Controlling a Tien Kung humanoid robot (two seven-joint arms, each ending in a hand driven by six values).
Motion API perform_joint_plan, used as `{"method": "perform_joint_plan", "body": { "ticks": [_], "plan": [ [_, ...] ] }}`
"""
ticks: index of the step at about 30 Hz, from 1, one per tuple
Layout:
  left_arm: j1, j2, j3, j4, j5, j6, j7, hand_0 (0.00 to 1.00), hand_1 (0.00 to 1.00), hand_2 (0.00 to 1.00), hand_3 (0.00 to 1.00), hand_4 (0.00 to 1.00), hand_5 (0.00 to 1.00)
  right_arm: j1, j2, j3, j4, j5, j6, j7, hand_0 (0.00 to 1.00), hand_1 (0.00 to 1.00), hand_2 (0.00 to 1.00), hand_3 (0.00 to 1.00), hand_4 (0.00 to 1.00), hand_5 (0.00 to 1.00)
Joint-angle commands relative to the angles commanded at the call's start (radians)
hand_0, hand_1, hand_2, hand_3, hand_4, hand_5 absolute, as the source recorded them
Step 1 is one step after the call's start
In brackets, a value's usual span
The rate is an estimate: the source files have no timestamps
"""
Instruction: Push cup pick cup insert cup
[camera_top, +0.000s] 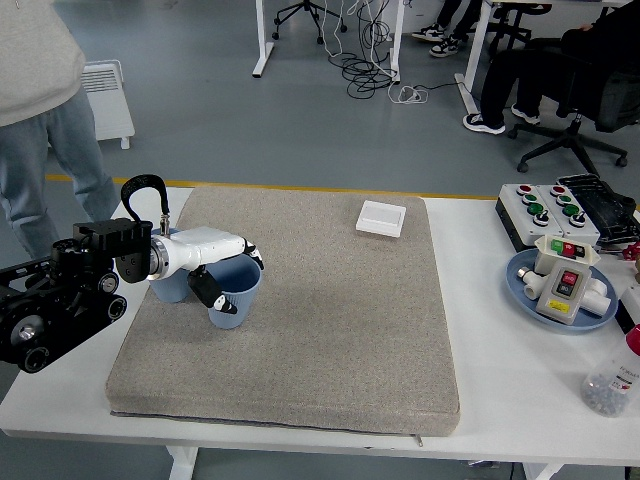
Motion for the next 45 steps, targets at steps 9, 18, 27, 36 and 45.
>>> {"method": "perform_joint_plan", "body": {
  "ticks": [9, 18, 27, 36, 45],
  "plan": [
    [0.018, 0.047, -0.112, -0.061, -0.113, -0.03, 0.023, 0.488, 0.543, 0.556, 0.436, 0.525, 0.002, 0.002, 0.0, 0.002, 0.0, 0.003, -0.001, 0.002, 0.763, 0.658, 0.689, 0.62, 0.195, 0.615],
    [0.017, 0.126, -0.286, -0.123, -0.206, -0.066, 0.069, 0.488, 0.542, 0.545, 0.431, 0.518, 0.002, 0.004, -0.001, 0.005, 0.0, 0.002, 0.0, 0.003, 0.763, 0.658, 0.689, 0.621, 0.196, 0.617],
    [-0.004, 0.17, -0.374, -0.058, -0.216, -0.078, 0.086, 0.493, 0.547, 0.561, 0.433, 0.52, 0.002, 0.009, -0.004, 0.002, 0.0, -0.004, 0.0, 0.0, 0.763, 0.657, 0.687, 0.621, 0.197, 0.616],
    [-0.007, 0.17, -0.361, -0.023, -0.177, -0.085, 0.111, 0.492, 0.547, 0.561, 0.434, 0.518, 0.005, 0.008, -0.003, -0.002, 0.0, 0.003, -0.001, 0.001, 0.763, 0.657, 0.687, 0.621, 0.197, 0.617],
    [-0.004, 0.167, -0.315, 0.0, -0.149, -0.09, 0.127, 0.493, 0.547, 0.558, 0.433, 0.516, 0.006, 0.004, -0.003, -0.002, 0.0, 0.003, -0.002, 0.001, 0.763, 0.656, 0.686, 0.621, 0.198, 0.616]
  ]
}}
